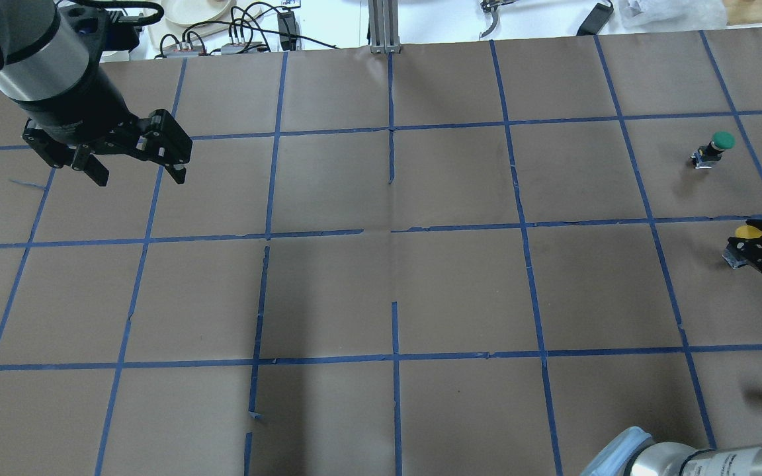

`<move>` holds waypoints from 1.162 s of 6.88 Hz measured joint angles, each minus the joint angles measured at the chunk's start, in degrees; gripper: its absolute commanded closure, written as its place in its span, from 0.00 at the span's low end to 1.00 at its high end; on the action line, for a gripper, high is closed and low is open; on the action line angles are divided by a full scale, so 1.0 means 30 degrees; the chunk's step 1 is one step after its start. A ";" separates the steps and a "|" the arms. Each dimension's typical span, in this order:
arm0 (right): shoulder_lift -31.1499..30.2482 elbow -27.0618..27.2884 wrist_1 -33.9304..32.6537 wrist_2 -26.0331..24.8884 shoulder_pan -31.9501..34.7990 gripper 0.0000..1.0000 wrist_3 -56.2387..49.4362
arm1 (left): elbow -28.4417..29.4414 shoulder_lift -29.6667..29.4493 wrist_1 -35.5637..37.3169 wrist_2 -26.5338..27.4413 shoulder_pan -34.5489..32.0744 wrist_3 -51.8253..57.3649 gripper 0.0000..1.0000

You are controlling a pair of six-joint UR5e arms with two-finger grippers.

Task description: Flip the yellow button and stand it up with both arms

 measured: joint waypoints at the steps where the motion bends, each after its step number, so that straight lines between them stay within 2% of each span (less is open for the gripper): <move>1: 0.0011 0.0008 0.0012 0.0008 -0.0104 0.01 0.0012 | 0.0021 -0.0179 0.0021 -0.0426 -0.0034 0.0042 0.01; 3: -0.0058 -0.0030 0.0013 -0.0488 -0.0143 0.01 0.0602 | 0.0110 -0.0328 -0.0005 -0.0740 -0.0097 0.0298 0.00; 5: -0.0861 -0.0242 0.0191 -0.1936 0.0103 0.00 0.3951 | 0.0191 -0.0175 -0.0124 -0.0651 -0.0135 0.0585 0.00; 6: -0.1587 -0.0567 0.1111 -0.2711 0.0548 0.00 0.6357 | 0.0218 -0.0112 -0.0098 -0.0298 -0.0136 0.0599 0.00; 8: -0.2666 -0.2885 0.5234 -0.5148 0.2407 0.00 1.1217 | 0.0243 -0.0052 -0.0070 0.0141 -0.0150 0.0328 0.00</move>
